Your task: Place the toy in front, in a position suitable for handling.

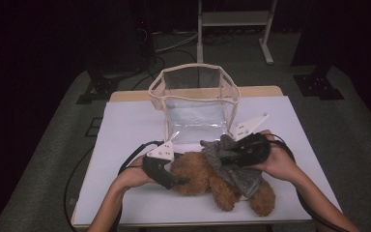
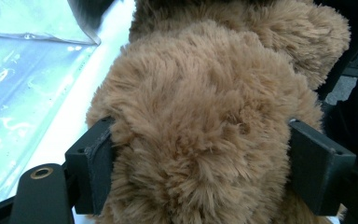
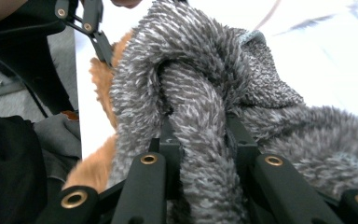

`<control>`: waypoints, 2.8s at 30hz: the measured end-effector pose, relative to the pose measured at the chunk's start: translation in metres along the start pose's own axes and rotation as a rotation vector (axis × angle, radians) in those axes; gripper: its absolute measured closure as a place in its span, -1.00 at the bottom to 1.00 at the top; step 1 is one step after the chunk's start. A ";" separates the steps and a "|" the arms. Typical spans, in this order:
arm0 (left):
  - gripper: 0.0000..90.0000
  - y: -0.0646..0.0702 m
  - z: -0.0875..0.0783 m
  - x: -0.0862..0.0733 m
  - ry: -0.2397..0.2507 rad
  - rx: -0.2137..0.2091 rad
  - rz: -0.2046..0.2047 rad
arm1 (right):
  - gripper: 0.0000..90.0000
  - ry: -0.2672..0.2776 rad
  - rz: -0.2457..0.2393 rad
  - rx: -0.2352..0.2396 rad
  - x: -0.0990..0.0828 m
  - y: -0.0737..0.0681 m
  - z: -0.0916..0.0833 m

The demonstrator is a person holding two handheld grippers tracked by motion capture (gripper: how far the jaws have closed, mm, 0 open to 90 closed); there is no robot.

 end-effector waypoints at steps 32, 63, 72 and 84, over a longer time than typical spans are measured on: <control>-0.21 -0.012 0.013 0.008 0.095 0.019 -0.008 | 0.64 -0.044 -0.015 0.027 0.021 0.007 0.017; -0.33 -0.011 0.012 0.003 0.060 0.028 0.001 | 0.60 -0.022 0.179 -0.116 -0.047 0.054 -0.054; -0.70 -0.014 0.000 0.010 0.041 0.012 -0.028 | 0.62 0.040 0.190 -0.075 -0.056 0.045 -0.023; -1.00 -0.018 0.035 0.025 -0.025 -0.050 -0.057 | 0.64 0.090 0.164 -0.078 -0.071 0.021 -0.028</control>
Point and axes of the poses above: each handheld gripper's, and its own axes: z roughly forward along the jaws, x roughly out of its top, y roughly to its right, the point moved 4 cm from there along z, roughly forward along the jaws
